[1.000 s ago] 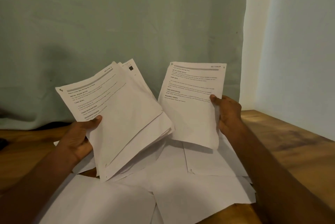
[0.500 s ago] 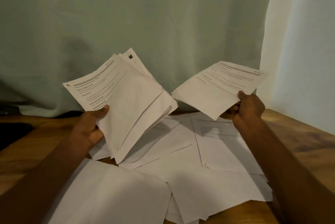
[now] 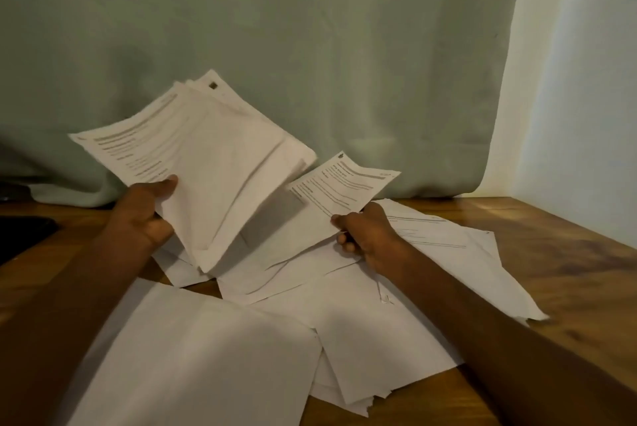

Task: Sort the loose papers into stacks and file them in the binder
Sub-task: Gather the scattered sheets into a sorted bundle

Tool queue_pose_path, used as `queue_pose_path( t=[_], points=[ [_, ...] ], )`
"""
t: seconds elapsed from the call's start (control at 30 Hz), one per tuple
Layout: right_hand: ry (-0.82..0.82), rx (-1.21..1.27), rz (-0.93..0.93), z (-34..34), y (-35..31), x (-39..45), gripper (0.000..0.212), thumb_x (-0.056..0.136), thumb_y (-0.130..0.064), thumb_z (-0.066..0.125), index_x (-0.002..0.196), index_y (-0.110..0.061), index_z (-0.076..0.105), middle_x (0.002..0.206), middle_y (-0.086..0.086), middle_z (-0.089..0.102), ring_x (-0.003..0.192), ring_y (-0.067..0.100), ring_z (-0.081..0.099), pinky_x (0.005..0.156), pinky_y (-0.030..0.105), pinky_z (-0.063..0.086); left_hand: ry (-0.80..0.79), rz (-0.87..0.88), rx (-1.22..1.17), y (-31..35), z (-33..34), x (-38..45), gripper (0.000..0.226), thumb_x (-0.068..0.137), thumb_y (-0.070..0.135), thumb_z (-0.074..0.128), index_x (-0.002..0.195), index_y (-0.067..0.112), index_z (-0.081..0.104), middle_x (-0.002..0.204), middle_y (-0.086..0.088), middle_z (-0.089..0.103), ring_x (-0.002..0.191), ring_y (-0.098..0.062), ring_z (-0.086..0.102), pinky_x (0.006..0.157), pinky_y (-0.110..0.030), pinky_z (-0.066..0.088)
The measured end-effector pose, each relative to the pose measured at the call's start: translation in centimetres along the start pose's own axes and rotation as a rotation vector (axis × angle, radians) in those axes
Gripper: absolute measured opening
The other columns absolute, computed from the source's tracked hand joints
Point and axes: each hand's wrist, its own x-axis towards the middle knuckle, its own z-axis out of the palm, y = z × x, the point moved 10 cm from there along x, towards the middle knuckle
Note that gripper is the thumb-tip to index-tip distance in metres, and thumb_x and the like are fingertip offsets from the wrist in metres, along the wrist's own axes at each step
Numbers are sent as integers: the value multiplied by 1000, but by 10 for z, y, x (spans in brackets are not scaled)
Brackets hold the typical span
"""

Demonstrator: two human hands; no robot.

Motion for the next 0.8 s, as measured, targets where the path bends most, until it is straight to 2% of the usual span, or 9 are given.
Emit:
queue_pose_path(
  t=[0.1,0.2,0.33,0.4,0.47,0.57,0.63,0.67,0.8],
  points=[
    [9,-41,6,3,6,3,33,97,3,59,126,-11,57,75,10,60,37,8,45,38,21,37,66,22,-40,1,-40,1,58,76,45,85,130,44,63,130,7,68,120,-29,63,100,-52,50],
    [-30,-92,-31,8,4,3,29,96,3,61,122,-9,59,78,12,63,40,9,46,41,23,35,84,-24,55,-4,-50,-7,72,62,58,91,127,52,61,128,11,67,119,-29,63,96,-50,51],
    [-308,-153,-22,33,0,-10,32,97,-20,70,123,-3,62,76,12,58,44,11,42,38,21,28,-56,6,77,-5,22,-37,37,102,14,58,139,20,56,113,-4,63,94,-15,61,94,-24,51],
    [-418,-348,-6,34,-4,-18,45,97,-45,66,118,-5,65,74,10,54,45,13,39,39,21,27,-73,4,74,-14,46,-31,41,102,9,56,143,10,55,117,-4,66,91,-14,63,108,-36,46],
    [-410,-558,-13,18,-14,-20,51,98,-53,60,108,-5,71,69,8,53,44,16,39,41,22,27,-85,18,97,-21,52,-17,44,99,8,61,142,11,57,135,-7,63,106,-21,64,114,-50,42],
    [-52,-698,-131,-50,-40,7,30,95,-36,66,89,-8,73,73,8,61,51,18,54,49,23,38,-87,-3,180,-33,51,-17,43,99,6,60,142,10,57,139,-8,59,110,-25,62,101,-45,49],
    [344,-967,-197,-111,-51,14,33,85,-42,74,102,-14,68,98,7,69,87,26,70,70,31,52,-90,-17,203,-40,51,-17,44,99,4,59,143,11,55,140,-10,59,116,-27,60,103,-45,47],
    [444,-1112,-132,-131,-45,13,44,81,-48,76,112,-18,65,113,7,67,108,31,66,85,39,53,-73,-9,225,-41,48,-16,45,99,3,60,143,11,55,141,-10,58,123,-30,57,109,-48,44],
    [434,-1208,216,-168,-4,13,87,69,-74,77,135,-21,55,145,14,48,138,41,37,107,59,36,-90,-7,216,-45,49,-14,47,97,3,62,143,12,56,144,-11,58,134,-34,52,116,-52,38]
  ],
)
